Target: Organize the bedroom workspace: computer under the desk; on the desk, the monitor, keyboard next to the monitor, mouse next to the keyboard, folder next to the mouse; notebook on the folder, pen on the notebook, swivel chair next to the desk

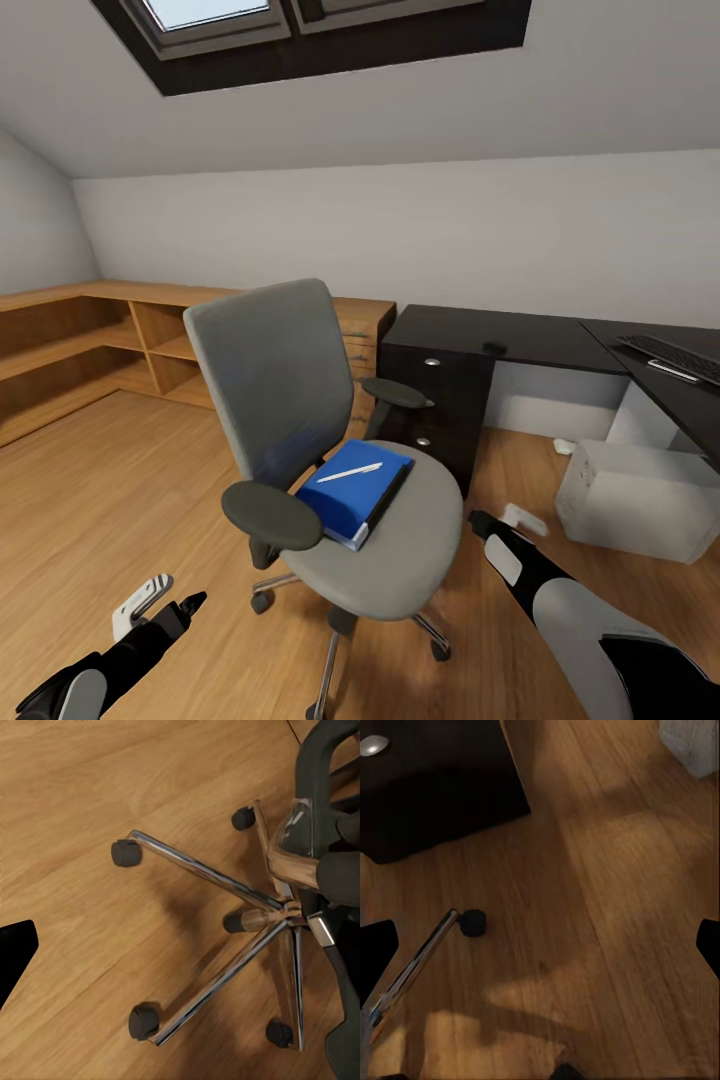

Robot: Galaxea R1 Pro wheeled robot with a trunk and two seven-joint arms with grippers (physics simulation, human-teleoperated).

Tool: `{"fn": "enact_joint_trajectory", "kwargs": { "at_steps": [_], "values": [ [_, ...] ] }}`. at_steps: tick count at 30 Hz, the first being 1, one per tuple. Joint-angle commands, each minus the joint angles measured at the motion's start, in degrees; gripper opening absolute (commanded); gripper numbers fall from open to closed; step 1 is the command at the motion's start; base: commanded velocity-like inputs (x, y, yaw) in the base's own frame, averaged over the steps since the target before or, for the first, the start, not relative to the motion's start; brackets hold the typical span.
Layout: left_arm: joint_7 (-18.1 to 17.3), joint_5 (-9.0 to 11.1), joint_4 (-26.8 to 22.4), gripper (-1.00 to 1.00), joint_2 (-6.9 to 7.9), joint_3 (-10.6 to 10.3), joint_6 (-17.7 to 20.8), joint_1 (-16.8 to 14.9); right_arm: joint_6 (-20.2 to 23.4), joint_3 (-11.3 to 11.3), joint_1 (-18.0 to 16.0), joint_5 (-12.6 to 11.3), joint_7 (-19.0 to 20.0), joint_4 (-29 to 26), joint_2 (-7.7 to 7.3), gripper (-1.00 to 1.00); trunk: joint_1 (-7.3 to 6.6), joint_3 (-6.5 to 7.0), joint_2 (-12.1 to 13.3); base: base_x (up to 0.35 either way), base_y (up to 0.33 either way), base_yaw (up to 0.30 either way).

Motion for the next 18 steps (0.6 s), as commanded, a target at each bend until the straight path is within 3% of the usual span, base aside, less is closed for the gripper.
{"fn": "enact_joint_trajectory", "kwargs": {
  "at_steps": [1, 12, 18],
  "values": [
    [0.52, 0.63, -0.06, 1.00, -0.03, 0.09, 0.31, -0.04, -0.09, -0.19, -0.03, -0.34, -0.33, 0.00, 0.02, 1.00, -0.01, -0.06, -0.03, 0.001, 0.000, 0.000],
    [0.52, 0.64, -0.06, 1.00, -0.01, 0.14, 0.31, -0.04, 0.17, -0.18, -0.03, -0.38, -0.90, 0.12, 0.10, 1.00, -0.01, -0.06, -0.03, 0.000, 0.000, 0.000],
    [0.52, 0.73, -0.04, 1.00, -0.01, 1.17, 0.37, -0.04, 2.35, -0.05, -0.03, -0.33, -0.99, 0.23, 0.16, 1.00, -0.01, -0.06, -0.03, 0.027, 0.000, 0.000]
  ]
}}
